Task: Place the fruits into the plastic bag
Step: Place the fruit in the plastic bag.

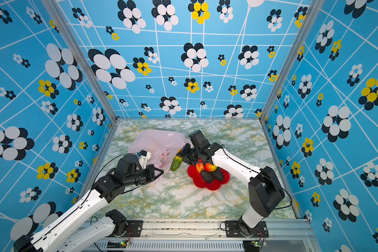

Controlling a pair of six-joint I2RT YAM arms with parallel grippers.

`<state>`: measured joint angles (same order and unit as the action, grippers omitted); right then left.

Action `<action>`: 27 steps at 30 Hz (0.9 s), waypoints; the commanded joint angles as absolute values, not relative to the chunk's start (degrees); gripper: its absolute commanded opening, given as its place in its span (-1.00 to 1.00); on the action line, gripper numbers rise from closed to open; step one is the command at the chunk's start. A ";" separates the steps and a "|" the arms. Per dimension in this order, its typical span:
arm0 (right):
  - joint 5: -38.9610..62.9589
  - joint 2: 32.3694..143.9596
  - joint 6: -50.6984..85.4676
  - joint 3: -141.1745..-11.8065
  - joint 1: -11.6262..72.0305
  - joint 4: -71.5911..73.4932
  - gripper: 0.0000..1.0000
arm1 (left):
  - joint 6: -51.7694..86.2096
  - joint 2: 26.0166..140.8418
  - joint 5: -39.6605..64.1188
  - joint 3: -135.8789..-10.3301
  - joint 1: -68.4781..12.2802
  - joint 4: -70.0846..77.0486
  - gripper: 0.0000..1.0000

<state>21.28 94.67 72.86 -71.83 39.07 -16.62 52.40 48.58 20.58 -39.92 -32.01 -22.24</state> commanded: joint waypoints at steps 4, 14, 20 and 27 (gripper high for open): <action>17.00 99.17 81.10 -73.63 39.27 -6.76 -0.22 | 50.29 48.80 21.13 -42.17 -32.43 -21.77 -1.00; 15.31 104.27 87.93 -72.55 39.67 0.43 -0.22 | 48.43 51.94 22.40 -44.20 -32.46 -21.26 -1.00; 11.86 106.59 92.64 -71.11 43.47 3.59 -0.22 | 48.00 51.42 20.77 -44.71 -32.51 -20.90 -1.00; 12.84 111.49 94.37 -74.27 46.09 5.96 -0.10 | 47.79 50.97 21.38 -44.04 -32.30 -20.30 -1.00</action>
